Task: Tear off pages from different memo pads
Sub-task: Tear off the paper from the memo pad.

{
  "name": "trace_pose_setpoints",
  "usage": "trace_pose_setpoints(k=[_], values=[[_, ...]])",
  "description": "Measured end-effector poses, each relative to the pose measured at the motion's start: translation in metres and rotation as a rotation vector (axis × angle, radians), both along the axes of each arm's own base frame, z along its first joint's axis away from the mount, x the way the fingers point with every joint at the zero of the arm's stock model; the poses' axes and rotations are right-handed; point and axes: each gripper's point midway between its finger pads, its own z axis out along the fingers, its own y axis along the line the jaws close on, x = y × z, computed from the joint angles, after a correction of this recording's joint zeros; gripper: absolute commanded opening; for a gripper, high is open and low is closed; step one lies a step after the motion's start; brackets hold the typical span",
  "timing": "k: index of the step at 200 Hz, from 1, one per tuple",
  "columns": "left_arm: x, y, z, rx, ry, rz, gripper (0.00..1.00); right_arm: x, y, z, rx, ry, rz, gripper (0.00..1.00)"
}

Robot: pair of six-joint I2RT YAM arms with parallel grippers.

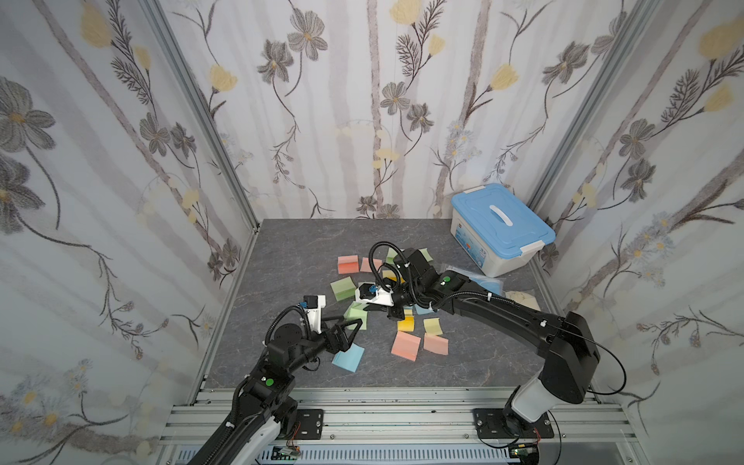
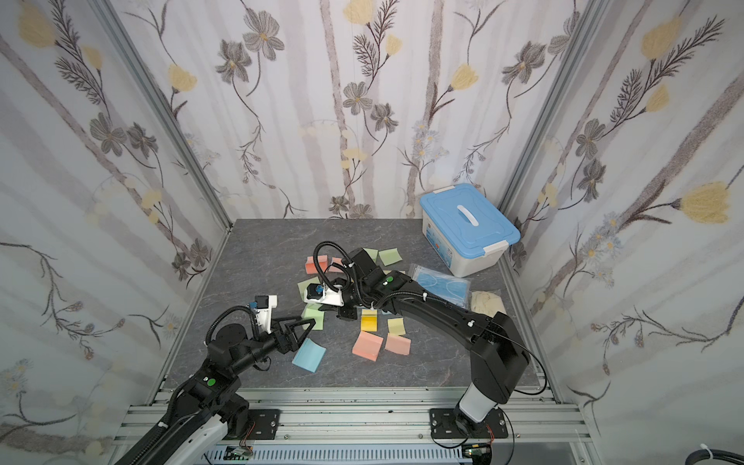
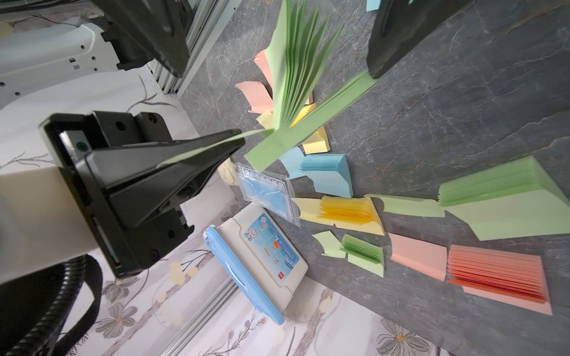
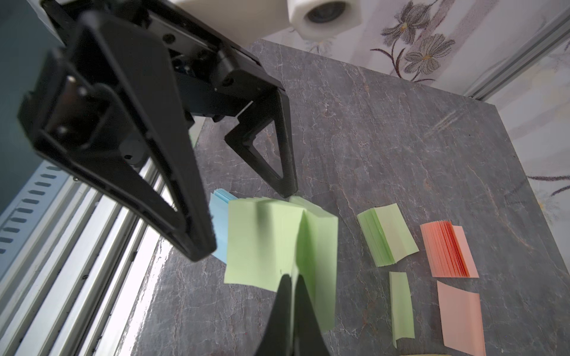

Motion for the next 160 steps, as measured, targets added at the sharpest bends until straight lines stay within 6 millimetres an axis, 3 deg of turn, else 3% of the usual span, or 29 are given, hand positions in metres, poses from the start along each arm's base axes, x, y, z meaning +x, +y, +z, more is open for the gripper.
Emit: trace_pose_setpoints(k=[34, 65, 110, 160], values=[[-0.009, -0.012, 0.005, -0.010, -0.027, -0.069, 0.86, -0.014, -0.005, 0.019, 0.047, 0.036, 0.011, 0.00], [-0.015, -0.017, 0.008, 0.007, -0.045, -0.101, 0.85, -0.025, -0.009, 0.015, 0.049, 0.082, 0.031, 0.00], [-0.005, -0.004, 0.002, 0.079, -0.049, -0.008, 0.87, -0.034, -0.019, 0.021, 0.066, 0.086, 0.042, 0.00], [-0.021, -0.020, 0.006, 0.050, -0.078, -0.121, 0.85, -0.040, -0.023, 0.030, 0.092, 0.076, 0.068, 0.00]])
